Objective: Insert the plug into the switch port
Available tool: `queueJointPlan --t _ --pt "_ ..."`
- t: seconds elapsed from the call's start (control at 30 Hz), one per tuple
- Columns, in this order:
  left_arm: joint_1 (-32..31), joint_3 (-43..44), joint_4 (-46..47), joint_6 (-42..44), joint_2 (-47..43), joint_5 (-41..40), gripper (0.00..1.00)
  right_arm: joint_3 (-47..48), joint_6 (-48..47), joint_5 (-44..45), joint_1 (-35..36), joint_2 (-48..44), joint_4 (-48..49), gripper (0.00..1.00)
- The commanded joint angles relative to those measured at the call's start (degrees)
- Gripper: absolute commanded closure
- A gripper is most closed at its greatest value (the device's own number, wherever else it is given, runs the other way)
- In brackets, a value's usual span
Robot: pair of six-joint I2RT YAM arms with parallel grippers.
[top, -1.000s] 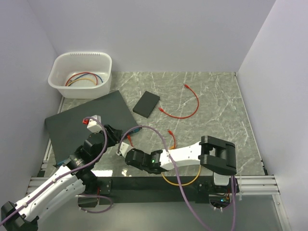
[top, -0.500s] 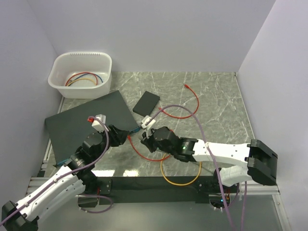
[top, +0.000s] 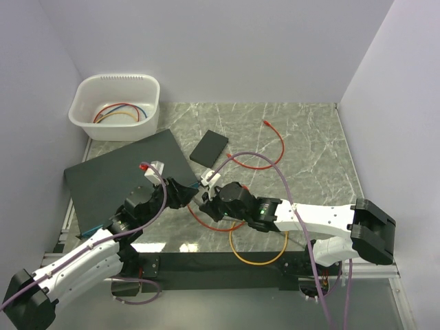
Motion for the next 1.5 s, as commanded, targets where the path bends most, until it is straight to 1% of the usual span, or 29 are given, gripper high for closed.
queueJointPlan --t 0.0,0.27,0.47,0.57,0.67,0.77,0.9,0.97,1.0,1.03,1.07,1.1,1.13,1.17,1.2,1.33,1.47 --pt "-0.17 -0.38 5.51 -1.07 -0.49 2.52 0.53 0.35 0.27 0.43 -0.21 -0.18 2.31 1.0" --pt "-0.61 0.05 5.78 -1.51 0.03 4.98 0.55 1.84 0.53 1.3 -1.17 0.96 1.78 1.0" --pt "-1.14 0.76 3.32 -1.86 0.74 3.67 0.56 1.14 0.97 0.78 -1.97 -0.62 2.57 1.0" --pt "-1.23 1.02 3.58 -1.77 2.05 4.72 0.57 1.14 1.14 1.3 -2.14 -0.88 2.66 1.0" --pt "-1.84 1.46 4.19 -1.42 3.99 5.86 0.6 1.23 1.41 2.1 -2.49 -0.79 2.49 1.0" --pt "-2.37 1.81 4.28 -1.51 4.78 5.52 0.67 1.32 1.67 1.66 -2.76 -0.62 2.31 1.0" --pt "-2.9 2.34 3.23 -1.6 4.26 3.76 0.88 0.88 2.11 1.31 -2.85 -1.23 2.22 1.0" --pt "-2.99 2.78 2.7 -1.51 3.73 3.05 0.91 0.62 2.2 1.48 -2.85 -1.67 2.05 1.0" --pt "-3.07 2.87 2.35 -1.6 3.64 2.88 0.96 0.61 2.37 1.48 -2.85 -2.02 1.96 1.0" --pt "-2.99 3.04 2.18 -1.6 3.47 2.62 0.97 0.61 2.55 1.57 -2.93 -2.55 1.7 0.96" --pt "-3.07 3.22 2.0 -1.6 3.46 2.53 0.98 0.96 2.64 1.83 -2.85 -2.73 1.09 0.84" --pt "-3.07 3.31 1.91 -1.77 3.55 2.44 0.99 1.23 2.99 2.53 -2.85 -3.08 0.65 0.68" --pt "-3.07 3.39 1.74 -1.77 3.81 2.35 1.0 1.58 3.25 3.06 -2.85 -3.69 0.12 0.46" --pt "-3.07 3.39 1.82 -1.86 3.99 2.18 0.99 2.1 3.51 3.5 -2.93 -4.13 -0.58 0.38" --pt "-3.07 3.4 1.82 -1.86 4.08 2.17 1.0 2.2 3.6 4.29 -2.85 -5.09 -0.76 0.28" --pt "-3.16 3.13 2.44 -2.12 4.69 2.09 0.99 3.16 2.99 4.56 -2.93 -5.81 -1.38 0.28" --pt "-3.25 3.31 2.09 -2.04 4.52 1.91 1.0 4.13 3.08 4.38 -2.93 -3.87 -1.47 0.34"
